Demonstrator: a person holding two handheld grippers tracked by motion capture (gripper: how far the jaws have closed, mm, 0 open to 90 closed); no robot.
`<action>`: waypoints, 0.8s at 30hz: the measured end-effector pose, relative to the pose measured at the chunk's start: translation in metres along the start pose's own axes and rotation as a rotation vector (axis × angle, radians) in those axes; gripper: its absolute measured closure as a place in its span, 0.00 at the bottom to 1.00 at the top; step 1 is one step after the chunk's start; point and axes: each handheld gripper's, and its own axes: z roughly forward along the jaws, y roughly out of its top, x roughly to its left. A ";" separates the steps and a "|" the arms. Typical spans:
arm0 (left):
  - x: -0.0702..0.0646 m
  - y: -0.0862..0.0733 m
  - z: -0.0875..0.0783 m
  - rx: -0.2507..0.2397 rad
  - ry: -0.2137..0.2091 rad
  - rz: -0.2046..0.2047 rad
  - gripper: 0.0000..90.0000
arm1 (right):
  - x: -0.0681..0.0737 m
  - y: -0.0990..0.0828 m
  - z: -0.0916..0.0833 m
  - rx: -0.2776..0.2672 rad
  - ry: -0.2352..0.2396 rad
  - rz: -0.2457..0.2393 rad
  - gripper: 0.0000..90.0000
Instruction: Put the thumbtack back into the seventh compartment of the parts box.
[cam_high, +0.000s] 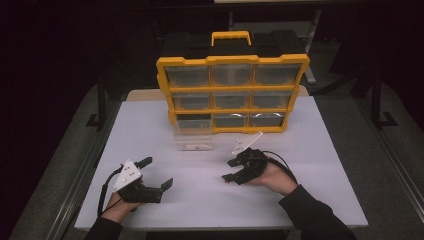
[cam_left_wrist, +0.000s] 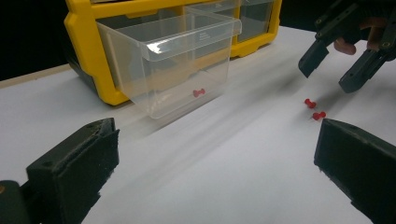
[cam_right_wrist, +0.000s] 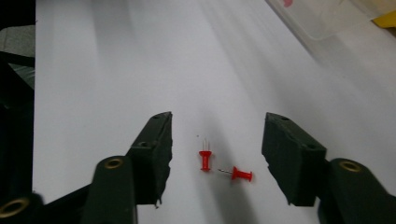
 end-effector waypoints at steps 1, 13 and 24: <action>0.000 0.000 0.000 0.001 0.000 0.000 0.00 | 0.000 0.000 0.001 0.000 0.005 0.001 0.51; 0.000 0.000 0.000 0.001 -0.001 0.001 0.00 | -0.001 -0.003 0.010 0.030 0.034 -0.004 0.72; 0.000 0.000 0.000 0.001 -0.001 -0.001 0.00 | -0.002 -0.005 0.022 0.075 0.049 -0.017 0.81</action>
